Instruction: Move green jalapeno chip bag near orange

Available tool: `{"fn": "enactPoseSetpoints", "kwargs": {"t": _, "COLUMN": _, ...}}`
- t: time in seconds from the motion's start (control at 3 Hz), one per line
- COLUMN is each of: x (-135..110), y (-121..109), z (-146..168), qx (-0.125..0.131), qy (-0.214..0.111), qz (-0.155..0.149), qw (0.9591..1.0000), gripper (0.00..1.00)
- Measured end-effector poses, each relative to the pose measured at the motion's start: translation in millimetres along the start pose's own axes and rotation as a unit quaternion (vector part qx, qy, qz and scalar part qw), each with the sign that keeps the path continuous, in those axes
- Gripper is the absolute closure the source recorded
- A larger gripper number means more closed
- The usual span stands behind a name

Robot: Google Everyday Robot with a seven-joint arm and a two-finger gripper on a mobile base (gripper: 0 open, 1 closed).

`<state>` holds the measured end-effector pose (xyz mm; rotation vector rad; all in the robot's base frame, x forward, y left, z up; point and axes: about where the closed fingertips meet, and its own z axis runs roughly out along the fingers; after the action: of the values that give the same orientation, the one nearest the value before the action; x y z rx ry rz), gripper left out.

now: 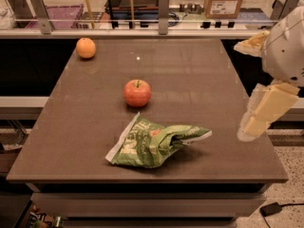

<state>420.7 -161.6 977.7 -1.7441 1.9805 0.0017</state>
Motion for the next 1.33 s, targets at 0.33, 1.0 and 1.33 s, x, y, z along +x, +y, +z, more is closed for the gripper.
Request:
{"fn": "enactPoseSetpoints", "kwargs": {"t": 0.33, "x": -24.9, "y": 20.3, "z": 22.1, "qx": -0.006, "qy": -0.055, "qz": -0.023, "qw": 0.9982, "gripper": 0.00}}
{"fn": "enactPoseSetpoints", "kwargs": {"t": 1.0, "x": -52.6, "y": 48.6, "z": 74.7, "qx": 0.019, "qy": -0.041, "qz": -0.057, "qw": 0.9974, "gripper": 0.00}}
{"fn": "enactPoseSetpoints", "kwargs": {"t": 1.33, "x": -51.9, "y": 59.2, "z": 98.8, "qx": 0.022, "qy": -0.023, "qz": -0.068, "qw": 0.9972, "gripper": 0.00}}
